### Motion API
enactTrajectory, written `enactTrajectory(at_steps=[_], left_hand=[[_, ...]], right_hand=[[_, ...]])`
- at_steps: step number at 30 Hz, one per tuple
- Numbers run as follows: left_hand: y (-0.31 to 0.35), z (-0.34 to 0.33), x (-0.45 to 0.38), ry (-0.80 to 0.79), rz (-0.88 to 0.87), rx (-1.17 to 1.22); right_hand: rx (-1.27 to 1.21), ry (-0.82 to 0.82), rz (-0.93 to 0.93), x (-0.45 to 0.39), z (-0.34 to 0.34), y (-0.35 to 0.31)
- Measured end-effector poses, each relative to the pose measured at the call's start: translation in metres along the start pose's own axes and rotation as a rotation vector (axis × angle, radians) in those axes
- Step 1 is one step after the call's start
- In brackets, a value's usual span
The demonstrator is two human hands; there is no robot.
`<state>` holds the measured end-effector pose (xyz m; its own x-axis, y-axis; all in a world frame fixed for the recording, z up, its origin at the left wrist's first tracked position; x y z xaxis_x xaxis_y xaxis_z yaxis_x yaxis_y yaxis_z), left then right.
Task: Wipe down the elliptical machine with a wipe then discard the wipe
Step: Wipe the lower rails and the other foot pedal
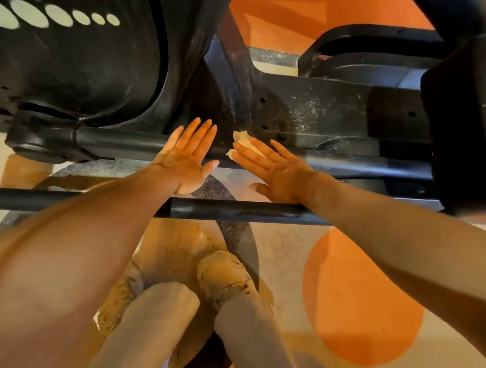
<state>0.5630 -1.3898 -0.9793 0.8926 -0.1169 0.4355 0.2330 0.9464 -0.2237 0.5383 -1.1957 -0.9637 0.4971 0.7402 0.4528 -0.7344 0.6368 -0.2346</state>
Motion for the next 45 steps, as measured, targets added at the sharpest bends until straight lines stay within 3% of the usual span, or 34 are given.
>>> enactTrajectory(at_steps=[4, 12, 20, 29, 38, 42, 45], left_hand=[[0.019, 0.007, -0.001, -0.09, 0.162, 0.108], [0.021, 0.005, -0.004, -0.076, 0.194, 0.142], [0.022, 0.005, -0.005, -0.063, 0.205, 0.12], [0.022, 0.005, -0.005, -0.075, 0.191, 0.153], [0.022, 0.005, -0.005, -0.062, 0.179, 0.172], [0.021, 0.003, -0.006, -0.057, 0.175, 0.195], [0.021, 0.003, -0.005, -0.043, 0.169, 0.193]], right_hand=[[0.083, -0.087, -0.082, 0.02, -0.004, 0.017], [-0.226, -0.067, -0.386, 0.023, -0.002, 0.009], [-0.22, -0.063, -0.243, -0.003, 0.003, -0.017], [0.064, -0.071, -0.21, 0.011, 0.001, -0.001], [-0.048, -0.067, -0.166, -0.005, 0.008, -0.016], [-0.11, -0.132, -0.242, 0.022, 0.006, 0.009], [-0.293, -0.084, -0.353, 0.046, 0.005, 0.033]])
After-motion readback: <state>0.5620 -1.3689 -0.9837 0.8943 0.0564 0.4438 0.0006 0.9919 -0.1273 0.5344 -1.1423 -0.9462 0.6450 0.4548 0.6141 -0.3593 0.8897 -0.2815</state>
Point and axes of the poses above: each hand's wrist, its own x-axis away from the middle knuckle, its own z-axis out of the back of the hand, y = z × x, the point moved 4 cm from there along -x, towards the middle knuckle, and after that the axes turned 15 degrees about -x, right-handed, at the moved point
